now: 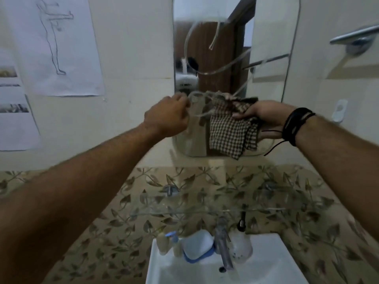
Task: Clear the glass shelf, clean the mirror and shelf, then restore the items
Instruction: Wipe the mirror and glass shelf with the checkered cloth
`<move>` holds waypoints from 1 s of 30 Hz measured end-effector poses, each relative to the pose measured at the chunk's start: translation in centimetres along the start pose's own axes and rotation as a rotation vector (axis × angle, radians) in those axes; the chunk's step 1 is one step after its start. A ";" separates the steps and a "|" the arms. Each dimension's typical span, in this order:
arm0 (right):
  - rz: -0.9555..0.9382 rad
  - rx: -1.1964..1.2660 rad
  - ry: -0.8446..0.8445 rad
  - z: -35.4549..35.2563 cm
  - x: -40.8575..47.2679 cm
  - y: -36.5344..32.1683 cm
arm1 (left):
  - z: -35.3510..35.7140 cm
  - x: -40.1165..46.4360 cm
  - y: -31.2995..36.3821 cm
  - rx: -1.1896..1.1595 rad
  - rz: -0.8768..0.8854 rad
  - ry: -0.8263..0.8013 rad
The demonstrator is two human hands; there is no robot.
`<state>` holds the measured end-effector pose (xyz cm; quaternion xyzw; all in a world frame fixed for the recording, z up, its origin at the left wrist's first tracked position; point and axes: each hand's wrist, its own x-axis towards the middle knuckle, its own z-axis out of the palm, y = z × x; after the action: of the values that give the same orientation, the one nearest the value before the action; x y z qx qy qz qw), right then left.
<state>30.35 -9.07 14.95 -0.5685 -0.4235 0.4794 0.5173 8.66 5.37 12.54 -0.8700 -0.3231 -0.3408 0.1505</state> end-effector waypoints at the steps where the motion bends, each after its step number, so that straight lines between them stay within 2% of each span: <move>1: -0.077 0.096 0.036 0.0 -0.2 -1.3 | -0.4 1.0 -0.5 0.051 -0.006 0.065; 5: -0.359 0.474 0.245 -0.3 -0.5 -6.7 | -1.7 4.5 -3.0 0.144 -0.109 0.278; 9: -0.612 0.527 0.598 -1.6 0.8 -13.8 | -2.1 7.3 -4.8 0.174 -0.170 0.334; 12: -0.853 0.188 0.815 -1.4 2.4 -17.5 | -2.6 9.6 -5.8 0.244 -0.165 0.336; 14: -1.063 -0.183 1.002 -0.7 4.0 -18.6 | -2.8 11.3 -6.4 0.302 -0.153 0.344; 16: -1.199 -0.580 1.118 0.1 5.6 -19.4 | -2.6 12.6 -6.9 0.329 -0.146 0.362; 20: -1.167 -1.166 1.099 3.0 9.1 -20.3 | -1.0 12.8 -7.8 0.321 -0.107 0.453; 22: -1.113 -1.302 1.054 4.6 11.1 -19.4 | -0.6 13.0 -8.5 0.320 -0.079 0.485; 25: -1.145 -1.312 1.111 6.1 13.0 -17.7 | -0.3 13.4 -9.3 0.331 -0.039 0.530; 30: -1.370 -1.031 1.116 5.7 13.2 -20.0 | 0.0 13.8 -9.9 0.313 -0.006 0.576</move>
<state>27.43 6.96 33.45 -0.5000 -0.5110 -0.4927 0.4961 9.78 19.08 22.45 -0.7032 -0.3183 -0.5194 0.3666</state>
